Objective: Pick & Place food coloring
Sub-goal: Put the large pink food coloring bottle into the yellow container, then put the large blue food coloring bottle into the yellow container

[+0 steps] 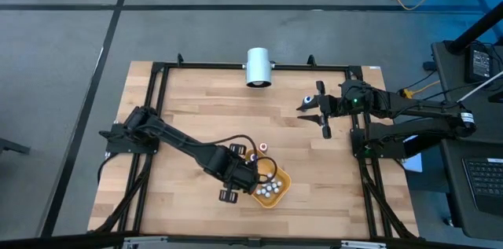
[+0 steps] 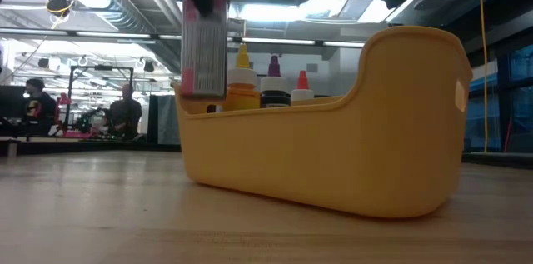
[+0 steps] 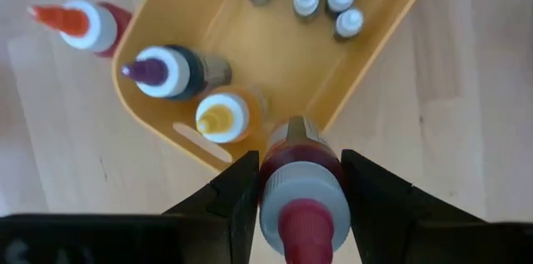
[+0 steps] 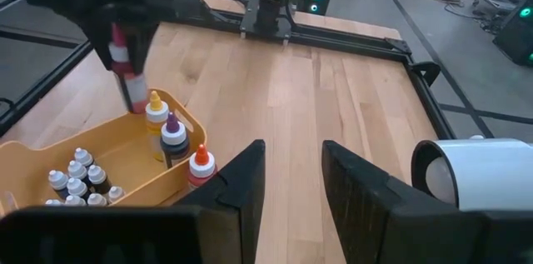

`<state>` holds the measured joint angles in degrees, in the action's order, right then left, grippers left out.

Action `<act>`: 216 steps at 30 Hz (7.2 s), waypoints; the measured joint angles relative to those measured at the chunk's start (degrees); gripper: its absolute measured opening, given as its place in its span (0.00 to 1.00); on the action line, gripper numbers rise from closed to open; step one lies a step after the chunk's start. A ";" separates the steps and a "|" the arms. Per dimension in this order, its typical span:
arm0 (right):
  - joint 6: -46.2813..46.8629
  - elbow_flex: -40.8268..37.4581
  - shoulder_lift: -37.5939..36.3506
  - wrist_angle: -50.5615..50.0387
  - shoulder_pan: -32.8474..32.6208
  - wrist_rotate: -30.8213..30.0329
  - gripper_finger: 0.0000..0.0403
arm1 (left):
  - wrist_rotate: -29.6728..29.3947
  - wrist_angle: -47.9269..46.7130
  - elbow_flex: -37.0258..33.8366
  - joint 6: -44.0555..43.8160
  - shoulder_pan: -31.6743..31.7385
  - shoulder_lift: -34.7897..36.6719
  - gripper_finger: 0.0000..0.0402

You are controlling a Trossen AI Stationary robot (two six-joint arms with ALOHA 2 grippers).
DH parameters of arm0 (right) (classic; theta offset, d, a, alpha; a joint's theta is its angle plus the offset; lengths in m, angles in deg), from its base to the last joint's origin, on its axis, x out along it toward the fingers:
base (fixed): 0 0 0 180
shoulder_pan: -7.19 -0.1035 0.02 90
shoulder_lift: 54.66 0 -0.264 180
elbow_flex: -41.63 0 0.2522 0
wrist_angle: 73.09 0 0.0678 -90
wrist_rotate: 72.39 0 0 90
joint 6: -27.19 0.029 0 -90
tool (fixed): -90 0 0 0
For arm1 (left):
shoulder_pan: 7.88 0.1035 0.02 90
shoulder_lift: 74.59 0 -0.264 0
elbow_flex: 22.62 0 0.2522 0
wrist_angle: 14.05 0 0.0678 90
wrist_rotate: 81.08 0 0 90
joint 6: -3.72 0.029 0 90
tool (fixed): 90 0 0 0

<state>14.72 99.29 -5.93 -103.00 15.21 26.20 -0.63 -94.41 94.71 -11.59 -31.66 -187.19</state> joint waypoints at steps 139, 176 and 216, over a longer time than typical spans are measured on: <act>0.21 0.00 0.02 0.42 -0.01 0.01 0.30 | 4.21 76.66 -94.29 -3.60 42.23 89.25 0.39; 6.29 0.00 0.02 0.40 -0.08 0.08 0.30 | 5.03 67.91 -103.08 1.92 29.71 111.07 0.16; 27.71 10.28 8.79 -25.82 10.67 2.39 0.40 | 6.57 67.64 -103.08 1.05 29.78 110.18 0.15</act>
<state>42.43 109.57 2.87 -128.83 25.88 28.60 5.94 -26.77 -8.37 -10.54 -1.88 -77.01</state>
